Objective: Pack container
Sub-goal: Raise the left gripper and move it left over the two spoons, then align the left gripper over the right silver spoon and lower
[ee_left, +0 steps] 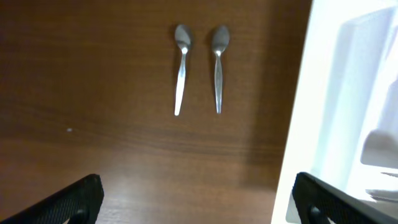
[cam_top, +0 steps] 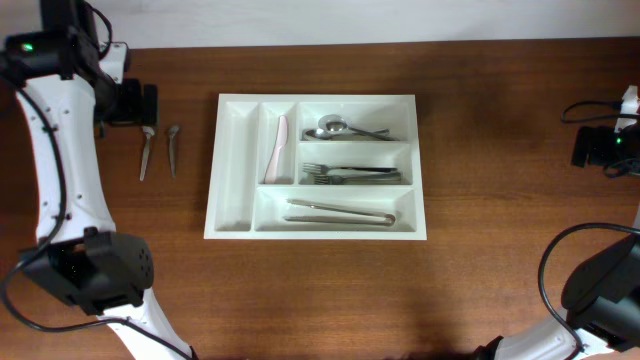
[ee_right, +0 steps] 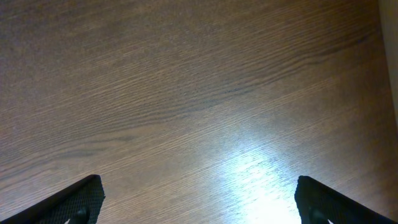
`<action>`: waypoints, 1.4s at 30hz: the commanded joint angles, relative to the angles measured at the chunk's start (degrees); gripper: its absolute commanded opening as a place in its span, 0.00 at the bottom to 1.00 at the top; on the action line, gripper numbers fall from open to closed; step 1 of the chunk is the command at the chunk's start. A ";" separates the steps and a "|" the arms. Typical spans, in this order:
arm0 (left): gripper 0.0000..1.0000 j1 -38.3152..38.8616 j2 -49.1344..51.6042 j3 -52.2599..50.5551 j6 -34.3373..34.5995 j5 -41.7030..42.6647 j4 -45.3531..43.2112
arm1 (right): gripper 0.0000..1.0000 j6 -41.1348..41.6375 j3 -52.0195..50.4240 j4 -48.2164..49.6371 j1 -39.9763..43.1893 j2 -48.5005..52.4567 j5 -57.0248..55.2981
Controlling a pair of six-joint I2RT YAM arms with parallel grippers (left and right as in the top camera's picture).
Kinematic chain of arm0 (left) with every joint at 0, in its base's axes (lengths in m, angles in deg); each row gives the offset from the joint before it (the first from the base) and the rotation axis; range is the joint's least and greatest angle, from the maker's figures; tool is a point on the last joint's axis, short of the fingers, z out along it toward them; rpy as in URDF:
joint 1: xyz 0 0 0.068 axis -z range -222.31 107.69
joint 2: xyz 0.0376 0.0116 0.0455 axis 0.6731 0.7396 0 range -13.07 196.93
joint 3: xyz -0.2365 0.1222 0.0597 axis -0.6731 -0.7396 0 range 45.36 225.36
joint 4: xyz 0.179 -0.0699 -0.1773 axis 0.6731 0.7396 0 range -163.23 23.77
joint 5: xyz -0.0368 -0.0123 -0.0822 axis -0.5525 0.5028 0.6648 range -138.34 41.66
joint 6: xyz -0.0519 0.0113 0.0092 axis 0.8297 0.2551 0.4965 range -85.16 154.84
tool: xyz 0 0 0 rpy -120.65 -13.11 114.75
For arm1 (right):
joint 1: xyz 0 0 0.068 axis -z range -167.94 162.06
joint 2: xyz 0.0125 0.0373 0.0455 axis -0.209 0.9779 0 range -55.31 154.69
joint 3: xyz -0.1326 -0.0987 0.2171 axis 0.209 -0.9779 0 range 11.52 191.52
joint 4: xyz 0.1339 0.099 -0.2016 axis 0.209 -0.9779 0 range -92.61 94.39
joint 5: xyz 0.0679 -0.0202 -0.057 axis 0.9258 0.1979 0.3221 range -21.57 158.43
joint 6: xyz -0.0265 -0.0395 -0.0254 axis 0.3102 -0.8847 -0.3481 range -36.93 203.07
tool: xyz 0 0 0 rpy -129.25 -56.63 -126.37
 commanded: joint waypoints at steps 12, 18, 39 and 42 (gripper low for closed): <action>0.99 -1.42 -1.11 -18.99 -2.36 0.61 -20.09 | 0.99 0.31 -0.11 0.02 -0.09 -0.09 -0.31; 0.99 -1.40 1.27 -19.58 -5.88 6.10 -24.44 | 0.99 0.31 -0.11 0.02 -0.09 -0.09 -0.31; 0.99 1.81 12.44 -19.58 -5.84 8.44 -29.83 | 0.99 0.33 -0.11 0.02 -0.09 -0.09 -0.31; 0.99 1.81 13.22 -19.58 -5.16 8.41 -29.03 | 0.99 0.31 -0.09 0.02 -0.09 -0.09 -0.31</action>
